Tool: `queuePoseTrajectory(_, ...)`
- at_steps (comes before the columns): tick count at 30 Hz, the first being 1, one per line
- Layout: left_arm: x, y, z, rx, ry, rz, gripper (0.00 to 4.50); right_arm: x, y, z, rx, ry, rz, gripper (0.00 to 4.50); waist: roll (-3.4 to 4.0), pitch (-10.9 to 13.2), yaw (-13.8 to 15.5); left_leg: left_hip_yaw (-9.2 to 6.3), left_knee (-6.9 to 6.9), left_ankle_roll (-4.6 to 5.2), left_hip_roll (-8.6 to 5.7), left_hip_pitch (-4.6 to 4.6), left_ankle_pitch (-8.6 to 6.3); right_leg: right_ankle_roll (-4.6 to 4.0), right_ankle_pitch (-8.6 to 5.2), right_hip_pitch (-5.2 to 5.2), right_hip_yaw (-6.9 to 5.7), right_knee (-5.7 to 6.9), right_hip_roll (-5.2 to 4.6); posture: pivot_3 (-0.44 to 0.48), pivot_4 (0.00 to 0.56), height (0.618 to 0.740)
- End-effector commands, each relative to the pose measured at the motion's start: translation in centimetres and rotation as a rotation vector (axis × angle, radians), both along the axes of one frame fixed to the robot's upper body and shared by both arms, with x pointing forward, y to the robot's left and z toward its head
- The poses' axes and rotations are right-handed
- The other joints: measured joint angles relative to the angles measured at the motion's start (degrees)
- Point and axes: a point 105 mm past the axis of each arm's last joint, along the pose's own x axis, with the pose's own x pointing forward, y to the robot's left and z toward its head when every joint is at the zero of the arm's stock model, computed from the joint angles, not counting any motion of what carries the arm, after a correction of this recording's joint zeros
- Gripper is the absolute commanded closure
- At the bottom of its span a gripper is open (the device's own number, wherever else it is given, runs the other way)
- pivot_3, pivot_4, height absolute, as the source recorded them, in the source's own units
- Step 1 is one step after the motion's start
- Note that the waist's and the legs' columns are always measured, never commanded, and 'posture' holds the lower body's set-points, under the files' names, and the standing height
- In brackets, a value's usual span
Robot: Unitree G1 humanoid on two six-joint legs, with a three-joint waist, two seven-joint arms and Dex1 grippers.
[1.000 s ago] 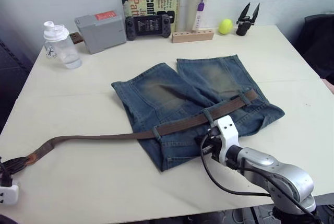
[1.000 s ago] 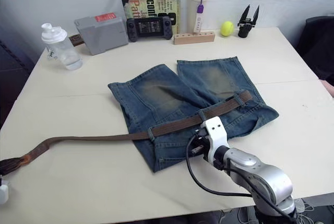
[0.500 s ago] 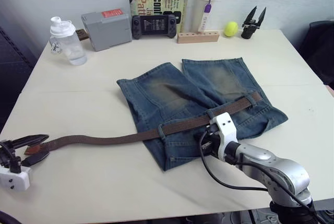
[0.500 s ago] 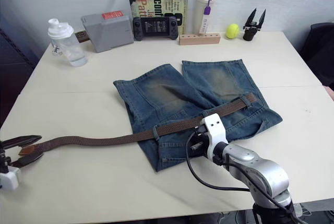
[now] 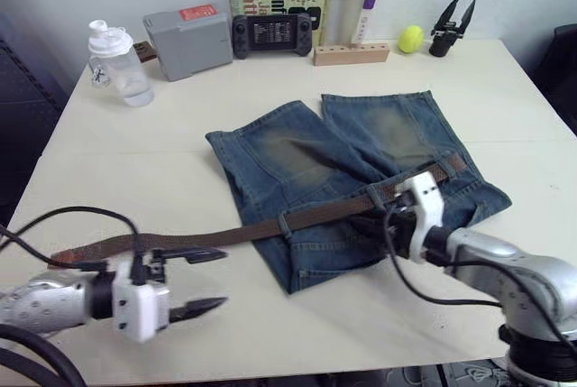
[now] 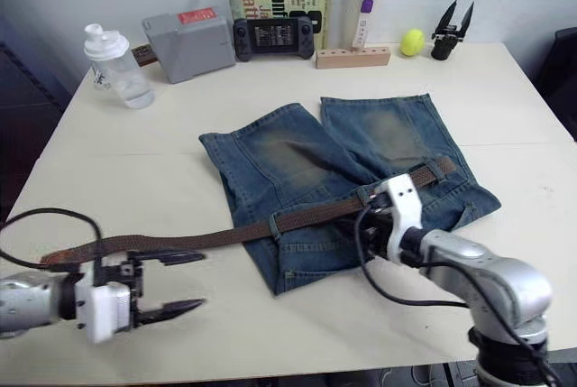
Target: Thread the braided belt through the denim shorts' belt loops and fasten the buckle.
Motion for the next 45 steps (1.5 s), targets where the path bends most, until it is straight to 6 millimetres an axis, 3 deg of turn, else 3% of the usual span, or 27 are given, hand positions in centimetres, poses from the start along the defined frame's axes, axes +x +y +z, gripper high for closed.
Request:
queuePoseTrajectory(1, -0.3, -2.3, 0.5, -0.064, 0.134, -0.04, 1.08, -1.7, -0.3, 2.6, 0.014, -0.075, 0.117, 0.14, 0.14, 0.08, 0.29, 0.02, 0.06, 0.0, -0.01, 0.02, 0.0, 0.0, 0.0, 0.01, 0.04, 0.05, 0.0, 0.0, 0.15, 0.731)
queuePoseTrajectory(4, 0.6, -4.0, 0.0, -0.083, 0.145, -0.054, 1.08, -1.8, -2.0, 3.2, -0.074, -0.145, 0.124, 0.06, 0.35, 0.24, 0.86, 0.01, 0.11, -0.05, -0.1, 0.2, -0.03, -0.03, 0.03, 0.35, -0.04, -0.04, 0.14, 0.0, 0.15, 0.731)
queuePoseTrajectory(8, 2.0, -6.9, -0.2, -0.109, 0.102, -0.11, 0.07, -1.0, -6.5, 2.3, -0.455, -0.265, 0.136, 0.0, 0.43, 0.44, 1.83, 0.23, 0.13, 0.02, -0.34, 0.31, -0.08, 0.11, 0.11, 0.52, 0.04, -0.22, 0.14, 0.0, 0.15, 0.731)
queuePoseTrajectory(15, 3.9, -9.9, -2.7, -0.013, 0.057, -0.149, 0.07, 1.0, -11.6, 0.3, -1.036, -0.456, 0.268, 0.0, 0.47, 0.42, 1.62, 0.43, 0.14, -0.11, 0.02, 0.43, -0.12, 0.03, 0.22, 0.74, -0.02, -0.56, 0.6, 0.0, 0.15, 0.731)
queuePoseTrajectory(21, 5.5, -11.7, -6.1, 0.133, -0.03, -0.179, 0.07, 2.3, -14.6, -2.2, -1.329, -0.454, 0.313, 0.0, 0.48, 0.43, 1.73, 0.44, 0.17, -0.17, 0.08, 0.4, -0.09, -0.02, 0.23, 0.71, -0.03, -0.56, 0.65, 0.0, 0.15, 0.731)
queuePoseTrajectory(25, 5.9, -12.2, -6.6, 0.155, -0.072, -0.168, 1.34, 1.7, -14.6, -3.3, -1.316, -0.418, 0.329, 0.0, 0.25, 0.3, 1.94, 0.35, 0.29, -0.17, 0.1, 0.46, -0.09, -0.06, 0.3, 0.91, -0.06, -0.64, 0.62, 0.0, 0.15, 0.731)
queuePoseTrajectory(30, 6.1, -11.5, -6.8, 0.174, -0.092, -0.143, 3.44, 1.6, -14.7, -0.1, -1.218, -0.466, 0.249, 0.0, 0.26, 0.3, 2.09, 0.12, 0.32, -0.16, 0.25, 0.52, -0.09, -0.06, 0.32, 1.09, -0.11, -0.74, 0.61, 0.0, 0.15, 0.731)
queuePoseTrajectory(33, 6.2, -11.2, -6.9, 0.172, -0.092, -0.13, 4.46, 0.8, -14.5, 1.4, -1.147, -0.48, 0.263, 0.0, 0.31, 0.29, 1.87, 0.06, 0.3, -0.16, 0.26, 0.53, -0.09, -0.07, 0.32, 1.07, -0.1, -0.72, 0.62, 0.0, 0.15, 0.731)
queuePoseTrajectory(37, 6.3, -11.2, -6.9, 0.166, -0.091, -0.129, 4.47, -0.5, -15.2, 0.5, -1.167, -0.427, 0.324, 0.0, 0.3, 0.29, 1.82, 0.04, 0.29, -0.15, 0.25, 0.59, -0.09, -0.09, 0.34, 1.1, -0.08, -0.72, 0.64, 0.0, 0.15, 0.731)
queuePoseTrajectory(45, 6.3, -11.2, -6.7, 0.156, -0.097, -0.128, 4.47, 0.5, -16.4, -2.2, -1.31, -0.42, 0.311, 0.0, 0.35, 0.26, 1.73, 0.06, 0.3, -0.15, 0.34, 0.61, -0.09, -0.1, 0.34, 1.07, -0.03, -0.68, 0.63, 0.0, 0.15, 0.731)
